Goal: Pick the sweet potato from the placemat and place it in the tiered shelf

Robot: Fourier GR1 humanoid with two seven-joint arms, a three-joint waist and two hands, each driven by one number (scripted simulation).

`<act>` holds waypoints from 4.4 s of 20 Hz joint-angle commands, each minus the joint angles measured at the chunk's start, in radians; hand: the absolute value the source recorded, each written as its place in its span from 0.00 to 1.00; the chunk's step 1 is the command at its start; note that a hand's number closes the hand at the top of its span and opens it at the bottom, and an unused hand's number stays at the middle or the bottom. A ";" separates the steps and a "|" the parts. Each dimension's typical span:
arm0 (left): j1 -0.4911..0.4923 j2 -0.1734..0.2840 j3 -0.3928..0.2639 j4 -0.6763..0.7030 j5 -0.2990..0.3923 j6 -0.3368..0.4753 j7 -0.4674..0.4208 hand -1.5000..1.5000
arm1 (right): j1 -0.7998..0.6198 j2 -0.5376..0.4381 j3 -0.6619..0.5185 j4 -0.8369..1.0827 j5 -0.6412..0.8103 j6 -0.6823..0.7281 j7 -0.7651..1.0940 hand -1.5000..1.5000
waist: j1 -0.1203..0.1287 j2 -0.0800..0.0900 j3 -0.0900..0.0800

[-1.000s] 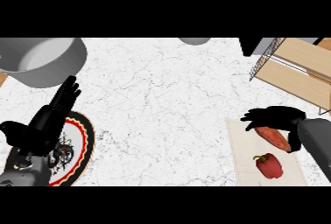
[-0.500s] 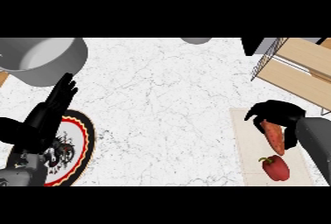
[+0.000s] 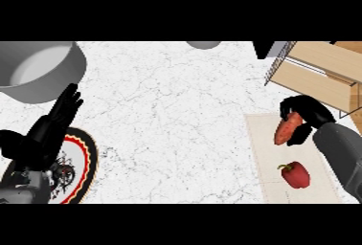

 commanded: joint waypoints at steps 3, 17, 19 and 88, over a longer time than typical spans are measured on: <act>0.020 0.005 0.013 0.008 0.001 0.005 0.005 0.50 | -0.089 0.127 -0.209 -0.002 -0.178 -0.254 0.418 1.00 | -0.001 -0.019 0.004; 0.006 0.021 0.030 -0.001 0.014 -0.019 -0.010 0.50 | -0.599 0.286 -0.037 0.049 0.118 -0.773 1.297 1.00 | 0.015 -0.008 0.004; 0.041 -0.012 0.004 -0.008 -0.008 0.004 -0.014 0.50 | -0.632 0.296 0.004 0.078 0.173 -0.772 1.414 1.00 | 0.008 -0.005 0.007; -0.023 -0.044 0.014 -0.037 -0.040 -0.034 0.021 0.50 | -0.524 -0.251 0.149 0.204 0.449 -0.056 1.172 0.00 | 0.045 0.033 0.005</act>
